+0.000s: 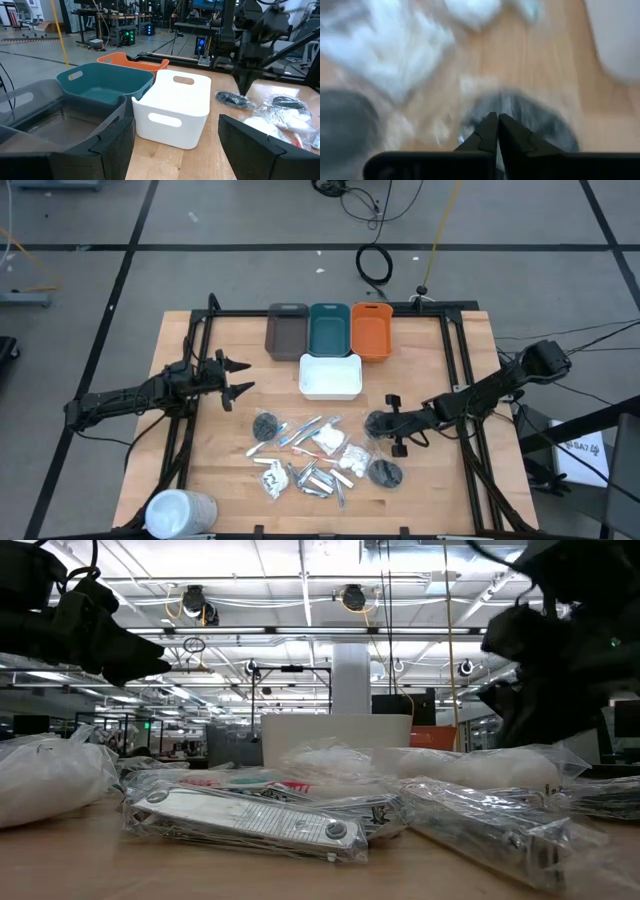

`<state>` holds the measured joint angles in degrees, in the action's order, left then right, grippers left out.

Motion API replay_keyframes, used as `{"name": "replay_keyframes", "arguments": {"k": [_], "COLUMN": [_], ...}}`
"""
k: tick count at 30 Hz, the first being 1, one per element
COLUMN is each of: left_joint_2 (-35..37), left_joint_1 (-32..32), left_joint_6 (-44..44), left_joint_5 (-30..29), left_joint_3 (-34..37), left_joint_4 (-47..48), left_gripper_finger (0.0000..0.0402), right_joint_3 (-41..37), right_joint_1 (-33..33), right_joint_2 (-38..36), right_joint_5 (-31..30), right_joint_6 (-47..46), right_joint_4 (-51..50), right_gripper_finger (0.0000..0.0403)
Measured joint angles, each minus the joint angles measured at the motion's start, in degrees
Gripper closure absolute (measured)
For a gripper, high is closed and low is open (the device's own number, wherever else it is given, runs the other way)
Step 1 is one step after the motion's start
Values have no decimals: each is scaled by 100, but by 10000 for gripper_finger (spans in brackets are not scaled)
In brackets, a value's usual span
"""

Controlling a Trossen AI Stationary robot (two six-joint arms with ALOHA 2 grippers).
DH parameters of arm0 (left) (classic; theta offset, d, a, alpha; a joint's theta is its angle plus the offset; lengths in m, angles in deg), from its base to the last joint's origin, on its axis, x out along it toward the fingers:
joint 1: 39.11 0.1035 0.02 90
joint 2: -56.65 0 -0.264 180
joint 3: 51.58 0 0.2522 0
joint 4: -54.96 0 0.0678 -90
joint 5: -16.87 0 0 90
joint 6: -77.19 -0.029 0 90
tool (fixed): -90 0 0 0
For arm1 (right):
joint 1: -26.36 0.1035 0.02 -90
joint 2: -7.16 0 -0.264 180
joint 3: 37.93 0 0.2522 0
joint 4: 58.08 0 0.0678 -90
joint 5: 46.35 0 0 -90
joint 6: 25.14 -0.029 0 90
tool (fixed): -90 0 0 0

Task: Pick & Place Travel size toiletries
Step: Put the black hairbrush into the orange bin

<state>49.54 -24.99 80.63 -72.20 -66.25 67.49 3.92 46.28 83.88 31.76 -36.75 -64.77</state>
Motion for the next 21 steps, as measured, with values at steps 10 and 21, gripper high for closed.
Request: {"name": "replay_keyframes", "arguments": {"k": [10, 21], "left_joint_2": [1, 0], "left_joint_1": [0, 1], "left_joint_6": [0, 0], "left_joint_5": [-1, 0], "left_joint_3": [0, 0], "left_joint_4": [-4, -5], "left_gripper_finger": [128, 128], "right_joint_3": [69, 76], "right_joint_1": [-46, -411], "right_joint_2": [-117, 565], "right_joint_5": [306, 294], "right_joint_6": [329, 37], "right_joint_4": [262, 14], "right_gripper_finger": [235, 39]}}
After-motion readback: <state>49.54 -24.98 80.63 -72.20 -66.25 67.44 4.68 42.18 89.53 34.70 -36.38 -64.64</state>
